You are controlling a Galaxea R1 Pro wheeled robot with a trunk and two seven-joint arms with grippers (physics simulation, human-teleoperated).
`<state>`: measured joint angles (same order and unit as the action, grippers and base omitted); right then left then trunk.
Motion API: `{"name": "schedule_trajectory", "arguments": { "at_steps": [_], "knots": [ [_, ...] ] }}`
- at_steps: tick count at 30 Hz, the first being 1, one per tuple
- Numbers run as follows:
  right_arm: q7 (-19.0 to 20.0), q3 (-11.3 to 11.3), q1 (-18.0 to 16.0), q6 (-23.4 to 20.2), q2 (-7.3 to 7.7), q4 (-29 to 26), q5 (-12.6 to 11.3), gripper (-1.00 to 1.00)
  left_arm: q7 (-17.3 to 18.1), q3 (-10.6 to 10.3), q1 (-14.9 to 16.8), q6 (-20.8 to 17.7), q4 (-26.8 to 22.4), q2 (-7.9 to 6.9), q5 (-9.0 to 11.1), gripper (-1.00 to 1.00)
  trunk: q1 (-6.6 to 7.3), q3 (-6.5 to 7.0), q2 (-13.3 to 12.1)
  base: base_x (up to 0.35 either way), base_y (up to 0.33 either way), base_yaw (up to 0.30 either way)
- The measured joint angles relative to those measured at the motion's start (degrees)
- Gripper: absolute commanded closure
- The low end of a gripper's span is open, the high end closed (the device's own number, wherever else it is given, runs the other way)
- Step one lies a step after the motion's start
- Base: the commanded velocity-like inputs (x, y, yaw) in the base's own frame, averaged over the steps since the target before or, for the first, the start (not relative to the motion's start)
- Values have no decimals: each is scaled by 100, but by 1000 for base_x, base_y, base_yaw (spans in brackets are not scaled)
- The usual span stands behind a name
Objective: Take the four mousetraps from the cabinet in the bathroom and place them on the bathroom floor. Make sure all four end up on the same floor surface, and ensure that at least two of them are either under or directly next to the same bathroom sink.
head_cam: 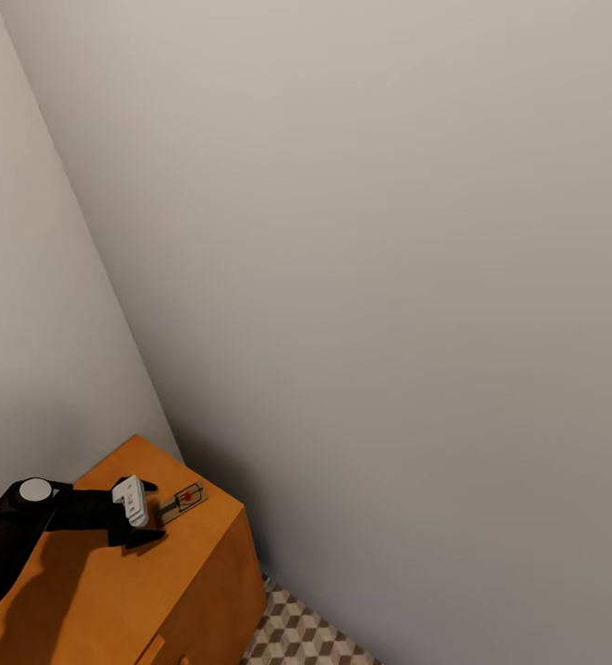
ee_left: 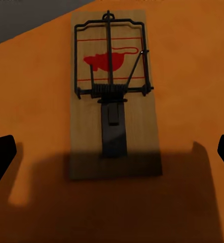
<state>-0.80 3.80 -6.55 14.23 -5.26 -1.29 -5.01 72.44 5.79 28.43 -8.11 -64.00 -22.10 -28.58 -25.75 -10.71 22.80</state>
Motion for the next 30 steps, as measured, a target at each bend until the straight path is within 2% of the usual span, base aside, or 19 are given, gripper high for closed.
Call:
{"name": "schedule_trajectory", "arguments": {
  "at_steps": [9, 14, 20, 30],
  "knots": [
    [0, 0, 0, 1, 0, 0, 0, -100, 7, 16, 0, 218, 83, 2, 52, -100, 0, 0, 0, 0, 0, 0],
    [0, 0, 0, -1, 0, 0, 0, -100, 28, 22, 0, 280, 146, -16, 285, -100, 0, 0, 0, 0, 0, 0],
    [0, 0, 0, -2, 0, 0, 0, -100, 124, 28, 0, 292, 156, -39, 450, -100, 0, 0, 0, 0, 0, 0],
    [0, 0, 0, 1, 0, 0, 1, -100, 150, 29, 0, 294, 163, -50, 485, -100, 0, 0, 0, 0, 0, 0]
  ]
}}
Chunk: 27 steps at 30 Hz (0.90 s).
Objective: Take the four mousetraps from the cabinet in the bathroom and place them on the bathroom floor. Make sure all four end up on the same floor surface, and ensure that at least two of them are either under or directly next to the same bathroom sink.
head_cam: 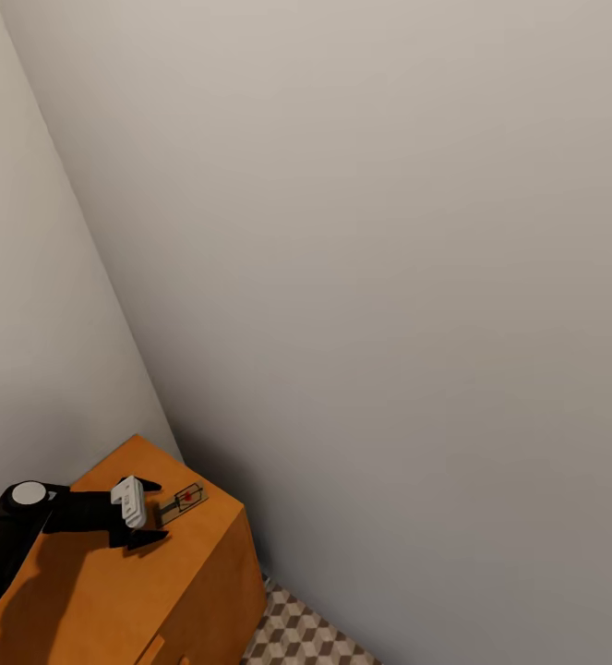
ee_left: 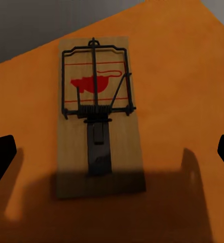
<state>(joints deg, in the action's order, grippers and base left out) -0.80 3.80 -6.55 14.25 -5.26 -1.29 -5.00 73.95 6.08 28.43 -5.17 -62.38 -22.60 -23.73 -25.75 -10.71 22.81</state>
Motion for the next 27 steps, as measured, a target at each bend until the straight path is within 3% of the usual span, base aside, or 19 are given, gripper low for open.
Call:
{"name": "schedule_trajectory", "arguments": {
  "at_steps": [27],
  "knots": [
    [0, 0, 0, -3, 1, 0, -1, -100, 9, -1, 0, 0, -3, 0, 43, -100, 0, -80, 0, 0, 0, 0]
  ]
}}
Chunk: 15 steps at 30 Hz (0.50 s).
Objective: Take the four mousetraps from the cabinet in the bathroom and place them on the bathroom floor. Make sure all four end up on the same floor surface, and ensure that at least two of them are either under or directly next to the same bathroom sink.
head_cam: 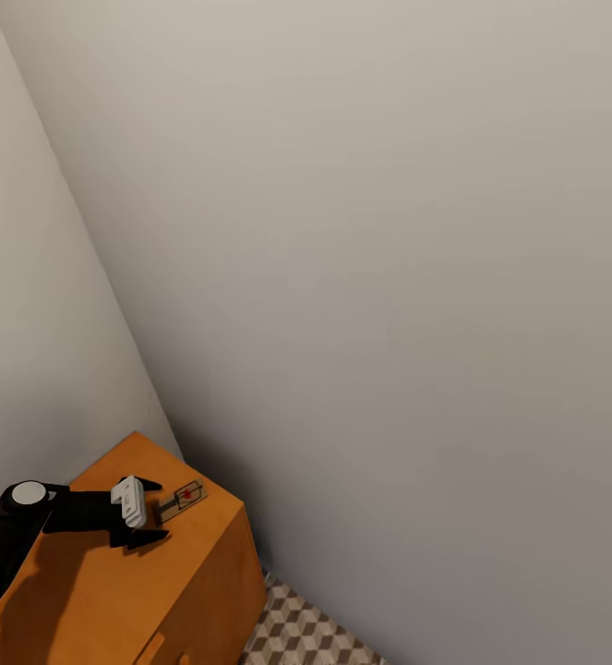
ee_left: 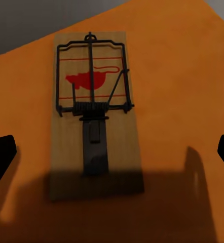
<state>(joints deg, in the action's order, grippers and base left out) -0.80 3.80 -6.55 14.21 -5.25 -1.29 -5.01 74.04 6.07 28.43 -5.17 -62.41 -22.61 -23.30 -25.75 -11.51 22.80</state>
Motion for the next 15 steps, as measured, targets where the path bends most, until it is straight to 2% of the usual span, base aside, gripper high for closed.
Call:
{"name": "schedule_trajectory", "arguments": {
  "at_steps": [15],
  "knots": [
    [0, 0, 0, -1, -1, 0, 0, -100, 1, -7, 0, 0, 0, 0, 3, -100, 0, -115, 0, 0, 0, 0]
  ]
}}
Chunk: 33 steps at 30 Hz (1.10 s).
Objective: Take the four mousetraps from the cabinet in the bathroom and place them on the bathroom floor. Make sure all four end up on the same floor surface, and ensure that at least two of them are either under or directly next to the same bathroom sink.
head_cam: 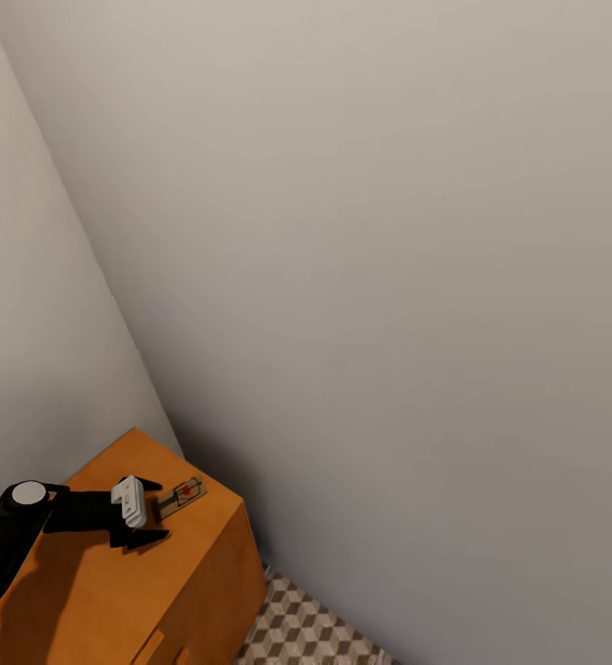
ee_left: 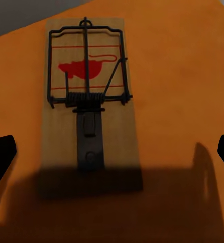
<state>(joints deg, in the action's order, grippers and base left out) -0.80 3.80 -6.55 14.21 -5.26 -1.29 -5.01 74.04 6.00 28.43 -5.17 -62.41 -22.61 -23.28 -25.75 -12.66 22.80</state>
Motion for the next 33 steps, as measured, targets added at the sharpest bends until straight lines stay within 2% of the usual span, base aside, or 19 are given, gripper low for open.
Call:
{"name": "schedule_trajectory", "arguments": {
  "at_steps": [22, 33],
  "knots": [
    [0, 0, 0, -1, 0, 0, 0, -100, 3, 1, 6, -3, -156, -2, 9, -100, 2, -168, 4, 0, 0, 0],
    [0, 0, 0, -1, 0, 0, 0, -100, 4, 1, 6, -3, -194, -2, 9, -100, 2, -190, 4, 0, 0, 0]
  ]
}}
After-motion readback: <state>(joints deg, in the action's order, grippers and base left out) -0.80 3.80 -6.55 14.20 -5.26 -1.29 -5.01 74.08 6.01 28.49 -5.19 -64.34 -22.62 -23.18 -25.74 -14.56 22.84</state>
